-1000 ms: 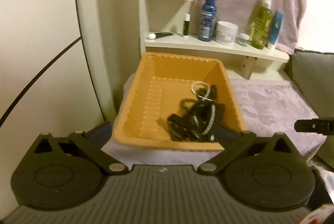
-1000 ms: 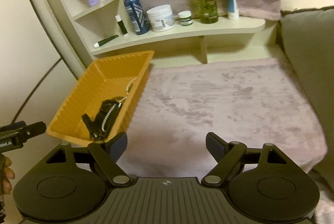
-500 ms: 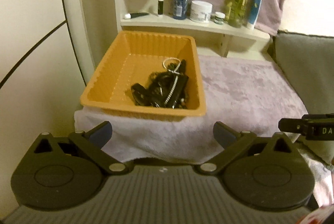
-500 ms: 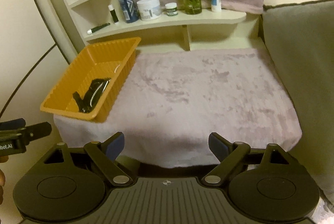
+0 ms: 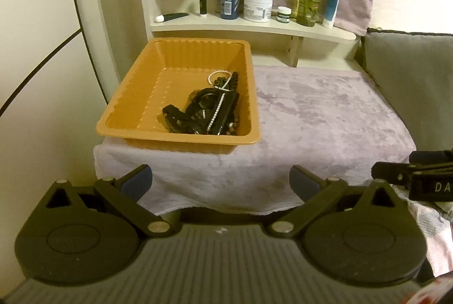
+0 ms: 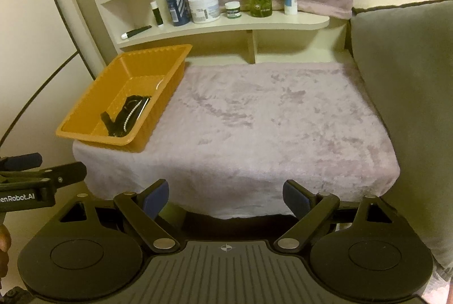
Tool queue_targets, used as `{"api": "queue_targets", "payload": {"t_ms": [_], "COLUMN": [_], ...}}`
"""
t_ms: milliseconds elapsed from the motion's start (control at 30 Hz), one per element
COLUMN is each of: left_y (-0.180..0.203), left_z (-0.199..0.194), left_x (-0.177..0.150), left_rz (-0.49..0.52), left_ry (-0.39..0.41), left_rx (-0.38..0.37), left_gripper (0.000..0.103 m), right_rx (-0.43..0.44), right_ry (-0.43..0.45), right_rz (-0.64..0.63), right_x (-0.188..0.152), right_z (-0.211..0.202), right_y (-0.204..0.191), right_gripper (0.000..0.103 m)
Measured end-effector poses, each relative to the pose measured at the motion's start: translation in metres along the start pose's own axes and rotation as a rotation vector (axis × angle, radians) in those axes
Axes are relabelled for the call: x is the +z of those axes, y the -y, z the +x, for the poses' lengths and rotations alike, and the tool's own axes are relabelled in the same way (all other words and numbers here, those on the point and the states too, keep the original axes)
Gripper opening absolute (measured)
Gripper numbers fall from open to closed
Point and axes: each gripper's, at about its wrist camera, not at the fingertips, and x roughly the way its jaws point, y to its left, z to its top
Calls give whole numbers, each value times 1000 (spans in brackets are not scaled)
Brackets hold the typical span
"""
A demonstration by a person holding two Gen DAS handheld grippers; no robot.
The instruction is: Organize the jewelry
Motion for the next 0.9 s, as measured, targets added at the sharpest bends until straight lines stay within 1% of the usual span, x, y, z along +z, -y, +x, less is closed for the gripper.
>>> {"api": "queue_targets", "payload": {"t_ms": [167, 433, 900], "left_y": [7, 18, 20], "left_z": [-1, 0, 3], "left_x": [0, -2, -4], "left_rz": [10, 35, 35], "left_ry": [-3, -8, -17], "left_rx": [-13, -23, -23], "left_gripper": [102, 103, 103], "right_rx": [10, 18, 16], "right_ry": [9, -2, -4], "right_rz": [-2, -4, 5], "right_x": [0, -2, -4], "right_z": [-4, -3, -2], "right_y": [0, 2, 4], "right_gripper": [87, 87, 87]}}
